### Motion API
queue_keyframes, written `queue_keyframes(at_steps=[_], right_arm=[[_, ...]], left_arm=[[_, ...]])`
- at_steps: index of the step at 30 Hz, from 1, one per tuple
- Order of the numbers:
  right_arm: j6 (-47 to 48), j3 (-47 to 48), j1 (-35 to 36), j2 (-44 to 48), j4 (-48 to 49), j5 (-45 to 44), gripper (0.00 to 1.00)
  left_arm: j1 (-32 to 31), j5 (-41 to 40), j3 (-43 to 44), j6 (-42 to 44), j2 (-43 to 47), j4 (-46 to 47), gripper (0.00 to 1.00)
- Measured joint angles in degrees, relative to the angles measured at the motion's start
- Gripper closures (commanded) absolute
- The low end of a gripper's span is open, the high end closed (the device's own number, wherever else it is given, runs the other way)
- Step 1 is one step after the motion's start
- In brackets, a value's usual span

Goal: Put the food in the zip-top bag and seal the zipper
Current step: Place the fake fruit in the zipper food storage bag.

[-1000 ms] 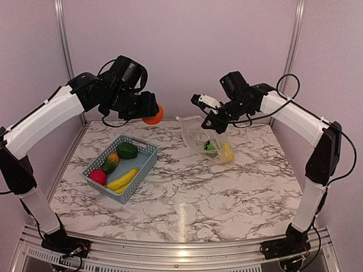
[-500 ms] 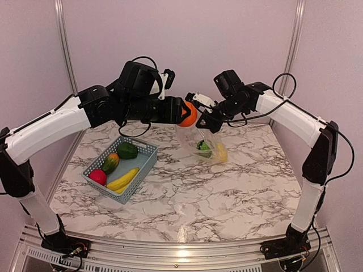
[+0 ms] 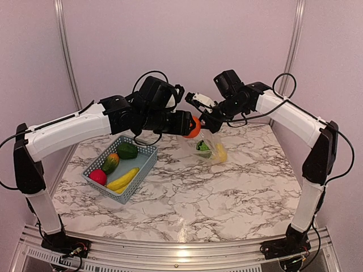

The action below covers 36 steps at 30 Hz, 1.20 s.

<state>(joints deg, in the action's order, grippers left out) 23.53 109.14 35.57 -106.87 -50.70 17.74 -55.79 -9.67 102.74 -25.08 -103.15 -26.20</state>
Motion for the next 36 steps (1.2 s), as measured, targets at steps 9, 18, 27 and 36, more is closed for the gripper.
queue_keyframes(at_steps=[9,18,27,36], right_arm=[[-0.8,0.5,-0.1,0.0,-0.9,1.8,1.0],[-1.8,0.7,-0.8,0.2,-0.9,2.9,1.0],[-2.9,0.7,-1.6,1.4,-1.5,3.4,1.0],[-4.0,0.7,-2.4,1.5,-1.4,3.9,1.0]], left_arm=[[0.0,-5.9,-2.3,-5.0,-1.2,3.6,0.72],[0.0,-11.4,-1.0,-10.7,-6.4,3.5,0.42],[0.5,-16.5,8.6,-13.7,-12.2,-0.1,0.01],[0.1,-15.3,8.9,-12.9,-9.7,3.3,0.01]])
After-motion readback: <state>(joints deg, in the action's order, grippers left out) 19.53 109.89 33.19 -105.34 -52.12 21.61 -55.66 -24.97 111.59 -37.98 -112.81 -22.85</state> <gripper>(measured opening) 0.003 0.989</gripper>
